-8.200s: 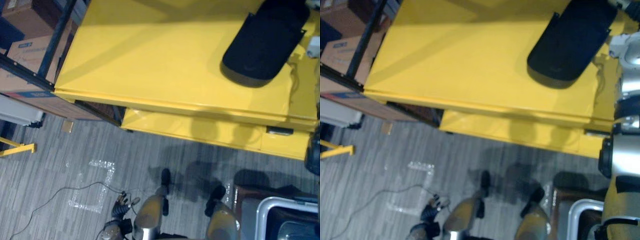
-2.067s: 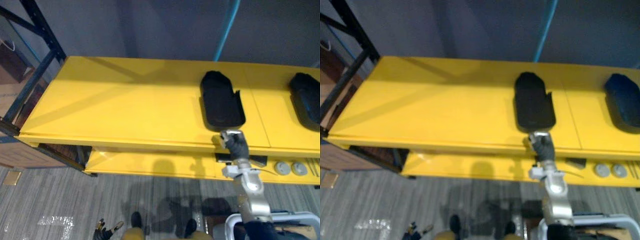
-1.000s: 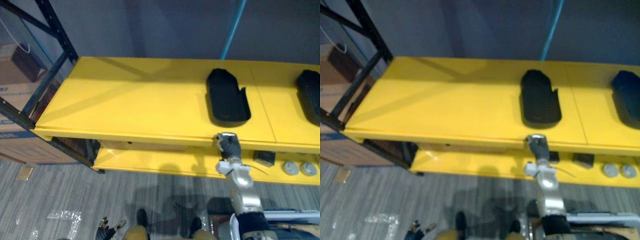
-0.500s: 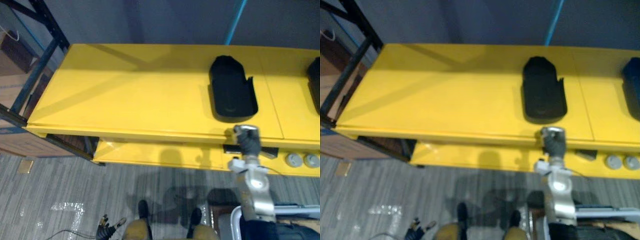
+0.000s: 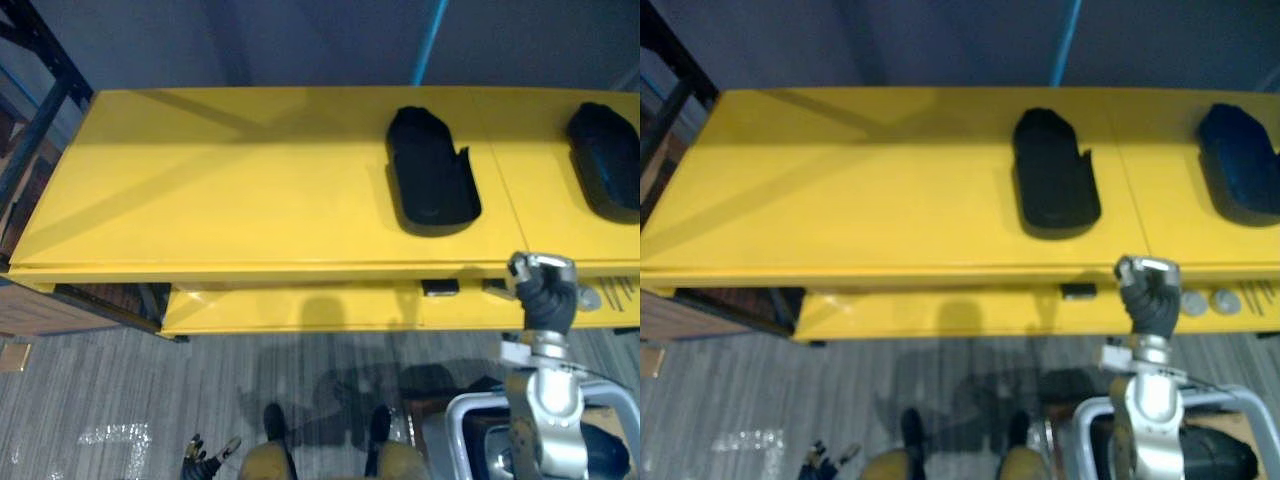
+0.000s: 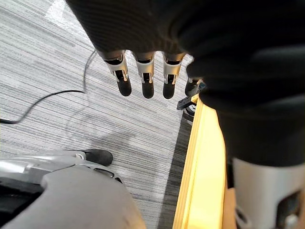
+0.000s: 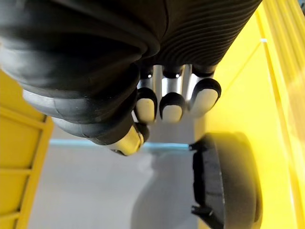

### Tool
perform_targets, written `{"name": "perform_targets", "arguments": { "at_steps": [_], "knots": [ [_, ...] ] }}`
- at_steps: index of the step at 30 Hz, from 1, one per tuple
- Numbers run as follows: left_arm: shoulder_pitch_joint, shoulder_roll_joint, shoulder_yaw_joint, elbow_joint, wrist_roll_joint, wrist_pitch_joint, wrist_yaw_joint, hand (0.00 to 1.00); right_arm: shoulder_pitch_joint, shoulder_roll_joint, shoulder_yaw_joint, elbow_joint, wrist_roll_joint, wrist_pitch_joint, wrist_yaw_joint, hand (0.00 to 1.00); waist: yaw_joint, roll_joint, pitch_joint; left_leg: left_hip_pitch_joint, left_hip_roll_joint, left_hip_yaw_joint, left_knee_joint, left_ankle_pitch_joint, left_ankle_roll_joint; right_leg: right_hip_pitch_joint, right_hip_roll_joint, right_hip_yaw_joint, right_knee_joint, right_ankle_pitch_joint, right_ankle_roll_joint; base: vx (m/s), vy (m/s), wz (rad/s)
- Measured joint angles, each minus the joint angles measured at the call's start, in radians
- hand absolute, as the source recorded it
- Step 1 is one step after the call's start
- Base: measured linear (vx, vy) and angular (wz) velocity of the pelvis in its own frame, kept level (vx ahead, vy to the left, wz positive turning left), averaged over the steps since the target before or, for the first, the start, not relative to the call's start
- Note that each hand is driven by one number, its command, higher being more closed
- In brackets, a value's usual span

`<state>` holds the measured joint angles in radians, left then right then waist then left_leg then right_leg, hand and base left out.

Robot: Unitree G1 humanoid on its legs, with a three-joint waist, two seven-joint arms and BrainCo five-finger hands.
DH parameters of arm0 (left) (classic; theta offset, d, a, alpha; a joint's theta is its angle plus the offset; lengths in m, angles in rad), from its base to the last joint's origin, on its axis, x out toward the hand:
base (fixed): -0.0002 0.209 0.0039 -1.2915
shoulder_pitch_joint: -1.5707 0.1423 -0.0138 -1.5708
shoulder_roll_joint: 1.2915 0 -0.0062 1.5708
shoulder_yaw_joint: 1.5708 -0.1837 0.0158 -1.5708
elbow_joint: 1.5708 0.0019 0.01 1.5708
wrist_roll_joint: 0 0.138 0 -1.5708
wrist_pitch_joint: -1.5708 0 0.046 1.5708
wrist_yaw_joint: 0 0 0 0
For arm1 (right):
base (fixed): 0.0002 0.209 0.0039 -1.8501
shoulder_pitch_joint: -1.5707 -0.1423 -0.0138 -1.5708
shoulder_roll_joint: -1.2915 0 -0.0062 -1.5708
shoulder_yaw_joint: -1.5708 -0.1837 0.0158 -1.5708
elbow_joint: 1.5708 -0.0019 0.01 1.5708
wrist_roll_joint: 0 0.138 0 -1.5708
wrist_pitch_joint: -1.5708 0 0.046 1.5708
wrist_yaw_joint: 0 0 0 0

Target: Walk over and take plastic housings, then place them on the shelf

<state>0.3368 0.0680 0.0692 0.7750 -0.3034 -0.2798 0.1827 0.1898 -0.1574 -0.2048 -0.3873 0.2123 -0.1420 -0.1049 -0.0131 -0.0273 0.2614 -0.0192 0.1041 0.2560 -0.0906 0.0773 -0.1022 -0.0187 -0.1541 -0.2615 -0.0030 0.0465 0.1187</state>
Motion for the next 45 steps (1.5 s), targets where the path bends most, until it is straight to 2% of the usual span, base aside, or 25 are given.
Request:
{"name": "perform_targets", "arguments": {
  "at_steps": [9,15,26,30,41,45],
  "knots": [
    [0.005,0.007,-0.005,-0.007,-0.006,-0.001,0.001,0.0,-0.037,-0.013,0.042,0.038,0.008,0.0,0.026,1.0,0.001,-0.011,-0.006,-0.001,0.001,-0.004,0.0,-0.001,0.001,0.0,-0.001,0.005,0.003,0.001,0.001,0.01,0.001,0.01],
    [0.005,0.014,-0.015,-0.008,-0.009,0.007,0.004,0.0,-0.092,-0.041,0.087,0.14,0.0,0.023,0.027,1.0,0.004,-0.013,-0.007,-0.003,0.005,-0.029,-0.001,0.004,-0.001,-0.001,-0.001,-0.006,0.02,-0.009,-0.006,-0.02,-0.004,0.05],
    [-0.019,0.044,-0.053,-0.005,-0.008,0.042,0.005,0.0,-0.198,-0.04,0.122,0.326,0.003,0.034,0.011,1.0,0.037,-0.015,-0.011,-0.013,-0.019,-0.055,0.0,0.011,0.004,0.021,-0.013,-0.042,0.004,-0.008,-0.001,0.01,0.018,0.1],
    [-0.025,0.044,-0.053,-0.006,-0.004,0.044,0.005,0.0,-0.255,-0.04,0.122,0.374,0.008,0.034,0.012,1.0,0.053,-0.013,-0.012,-0.014,-0.021,-0.056,0.0,0.011,0.004,0.021,-0.013,-0.042,0.0,-0.007,-0.002,0.01,0.001,0.0],
    [-0.029,0.042,-0.054,-0.006,-0.003,0.07,0.007,0.0,-0.326,-0.04,0.122,0.482,-0.003,0.043,-0.009,1.0,0.057,0.001,-0.013,0.002,-0.022,-0.059,0.0,0.01,0.005,0.04,-0.013,-0.046,-0.007,-0.013,-0.01,0.0,0.0,0.0],
    [-0.03,0.042,-0.074,-0.006,-0.003,0.073,0.009,0.0,-0.346,-0.04,0.123,0.499,-0.022,0.06,-0.026,1.0,0.06,0.008,-0.016,0.001,-0.022,-0.06,0.0,0.01,0.005,0.04,-0.014,-0.047,-0.008,-0.014,-0.01,0.0,0.0,0.0]
  ]
}}
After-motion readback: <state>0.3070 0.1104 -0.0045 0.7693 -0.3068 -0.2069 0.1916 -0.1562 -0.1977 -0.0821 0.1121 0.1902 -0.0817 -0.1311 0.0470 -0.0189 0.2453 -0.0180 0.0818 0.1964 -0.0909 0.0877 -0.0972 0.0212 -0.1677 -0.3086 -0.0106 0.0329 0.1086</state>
